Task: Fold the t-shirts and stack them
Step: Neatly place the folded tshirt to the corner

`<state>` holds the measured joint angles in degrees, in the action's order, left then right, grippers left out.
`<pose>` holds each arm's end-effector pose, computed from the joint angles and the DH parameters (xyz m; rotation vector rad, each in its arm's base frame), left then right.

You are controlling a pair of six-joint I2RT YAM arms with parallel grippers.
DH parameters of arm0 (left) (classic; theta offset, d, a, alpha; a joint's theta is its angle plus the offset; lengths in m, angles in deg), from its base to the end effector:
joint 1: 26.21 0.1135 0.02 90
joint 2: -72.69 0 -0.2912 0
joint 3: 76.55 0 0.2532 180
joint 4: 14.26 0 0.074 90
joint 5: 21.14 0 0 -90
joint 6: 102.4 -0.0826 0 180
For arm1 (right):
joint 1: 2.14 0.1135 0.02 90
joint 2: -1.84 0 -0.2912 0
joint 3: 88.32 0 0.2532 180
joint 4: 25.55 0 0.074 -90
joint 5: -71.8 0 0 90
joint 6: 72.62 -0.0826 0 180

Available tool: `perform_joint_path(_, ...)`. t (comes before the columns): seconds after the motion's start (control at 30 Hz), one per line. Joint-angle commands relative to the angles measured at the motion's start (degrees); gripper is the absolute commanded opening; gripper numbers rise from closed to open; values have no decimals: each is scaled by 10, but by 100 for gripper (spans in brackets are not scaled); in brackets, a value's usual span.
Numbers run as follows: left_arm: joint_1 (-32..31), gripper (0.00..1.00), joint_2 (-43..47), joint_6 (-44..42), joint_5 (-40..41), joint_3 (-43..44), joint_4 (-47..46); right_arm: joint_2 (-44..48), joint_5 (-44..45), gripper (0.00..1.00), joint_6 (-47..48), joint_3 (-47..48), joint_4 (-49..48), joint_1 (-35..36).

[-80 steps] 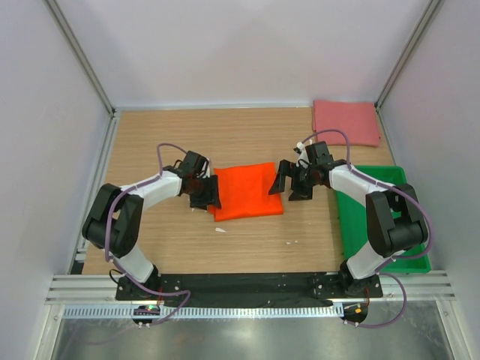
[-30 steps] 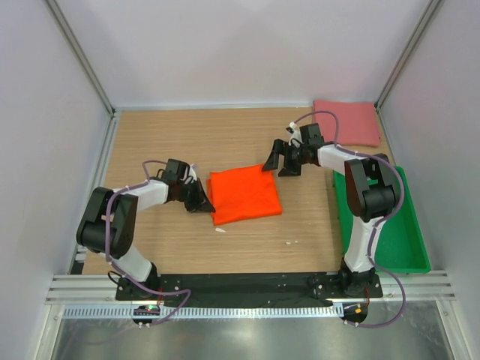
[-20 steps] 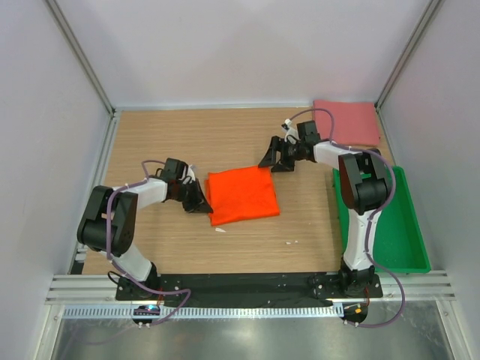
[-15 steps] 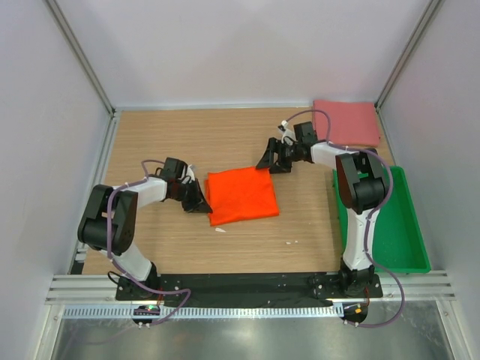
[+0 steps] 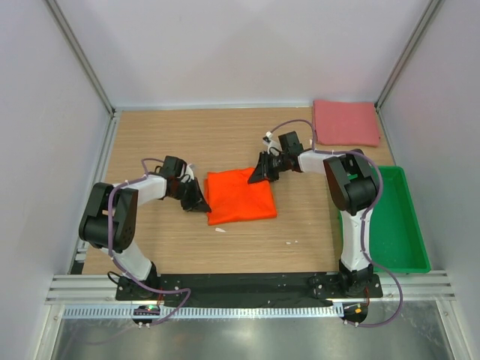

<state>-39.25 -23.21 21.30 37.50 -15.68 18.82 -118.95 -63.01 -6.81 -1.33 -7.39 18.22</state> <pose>0.2934 -0.1121 0.1237 -0.3597 2.8384 -0.9553 0.4121 0.2150 0.1184 -0.2739 2.5326 1.2917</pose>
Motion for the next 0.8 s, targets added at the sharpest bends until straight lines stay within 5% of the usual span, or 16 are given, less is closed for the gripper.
perform_joint_path(0.0,6,0,-6,-25,27,11,15,8,6,15,-8,8,-6,2)
perform_joint_path(0.1,8,0,0,-27,31,7,19,30,31,2,9,18,26,6)
perform_joint_path(0.2,8,3,6,-28,33,6,22,56,65,2,38,28,71,13)
perform_joint_path(0.23,8,17,9,-27,33,5,25,72,75,2,44,31,94,15)
perform_joint_path(0.37,9,44,44,-18,54,-9,32,116,168,2,89,62,162,34)
perform_joint_path(0.77,9,46,202,16,68,-35,73,138,415,2,233,220,413,33)
